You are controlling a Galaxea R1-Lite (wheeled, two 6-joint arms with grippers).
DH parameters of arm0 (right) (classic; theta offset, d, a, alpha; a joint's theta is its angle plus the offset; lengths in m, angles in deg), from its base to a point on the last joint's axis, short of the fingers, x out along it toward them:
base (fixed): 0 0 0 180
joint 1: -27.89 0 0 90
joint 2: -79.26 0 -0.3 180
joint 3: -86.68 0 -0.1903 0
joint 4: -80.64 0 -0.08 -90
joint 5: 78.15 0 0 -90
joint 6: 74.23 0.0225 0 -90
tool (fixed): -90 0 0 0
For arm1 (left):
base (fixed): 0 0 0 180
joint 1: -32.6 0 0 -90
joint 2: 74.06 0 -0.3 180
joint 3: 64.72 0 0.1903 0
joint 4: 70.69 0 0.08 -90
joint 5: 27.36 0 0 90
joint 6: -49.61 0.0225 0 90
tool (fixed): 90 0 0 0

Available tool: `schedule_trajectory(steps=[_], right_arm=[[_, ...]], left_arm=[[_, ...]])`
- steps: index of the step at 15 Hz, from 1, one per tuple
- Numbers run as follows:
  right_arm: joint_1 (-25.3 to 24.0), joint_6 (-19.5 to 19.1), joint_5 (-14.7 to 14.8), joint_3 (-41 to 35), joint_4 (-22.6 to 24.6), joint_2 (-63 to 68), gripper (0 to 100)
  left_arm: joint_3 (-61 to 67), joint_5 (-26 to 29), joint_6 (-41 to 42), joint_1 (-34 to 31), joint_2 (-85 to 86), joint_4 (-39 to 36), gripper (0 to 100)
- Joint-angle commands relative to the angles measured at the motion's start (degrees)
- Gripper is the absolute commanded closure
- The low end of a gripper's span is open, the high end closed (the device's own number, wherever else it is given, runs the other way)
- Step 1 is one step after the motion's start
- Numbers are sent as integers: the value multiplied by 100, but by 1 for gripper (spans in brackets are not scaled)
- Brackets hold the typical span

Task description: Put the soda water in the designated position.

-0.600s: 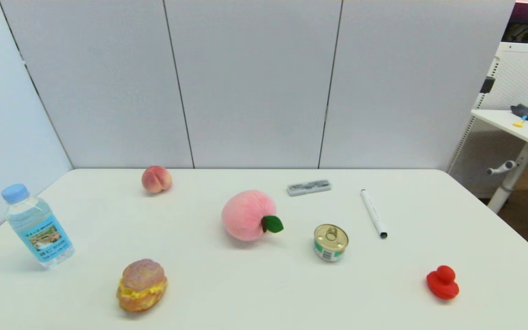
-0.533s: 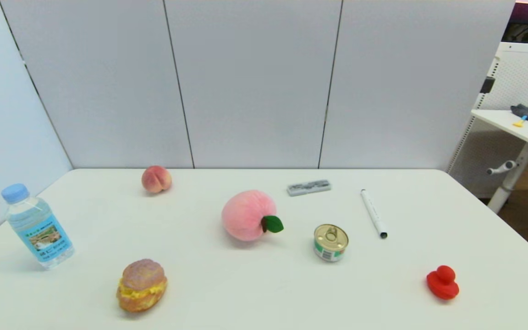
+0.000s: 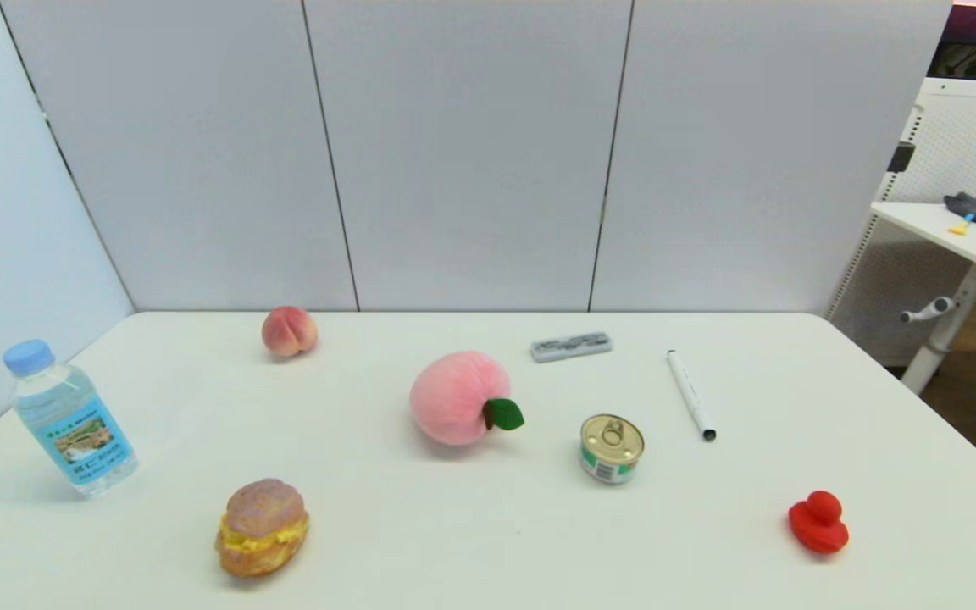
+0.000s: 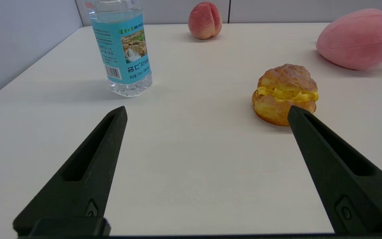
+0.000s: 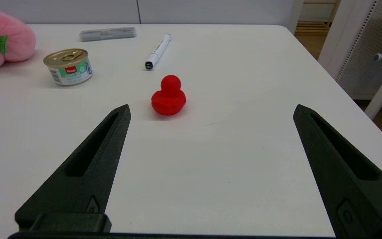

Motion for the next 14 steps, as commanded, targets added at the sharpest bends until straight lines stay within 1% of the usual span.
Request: schedule_trajectory(steps=[1,5,7,9,12,13,14], right_arm=[[-1,-2,-2,-1,2,7,0],[-1,-2,-2,-1,2,7,0],[-1,-2,-2,-1,2,7,0],[-1,-2,-2,-1,2,7,0],[-1,-2,-2,-1,2,7,0],[-1,-2,-2,-1,2,7,0],[-1,-2,-2,-1,2,7,0]], left_arm=[[0,2,2,-2,-7,-1,0],[0,-6,-15,-2,-7,-1,0],[0,-121,-252,-2,-7,-10,0],[-18,-156,-288,7,-51,-37,0],[-668,-235,-437,-11,-772,-81,0],[-993,-376,-437,-81,-1150,-81,0],[-1371,-499,-446,-292,-1501,-81,0]])
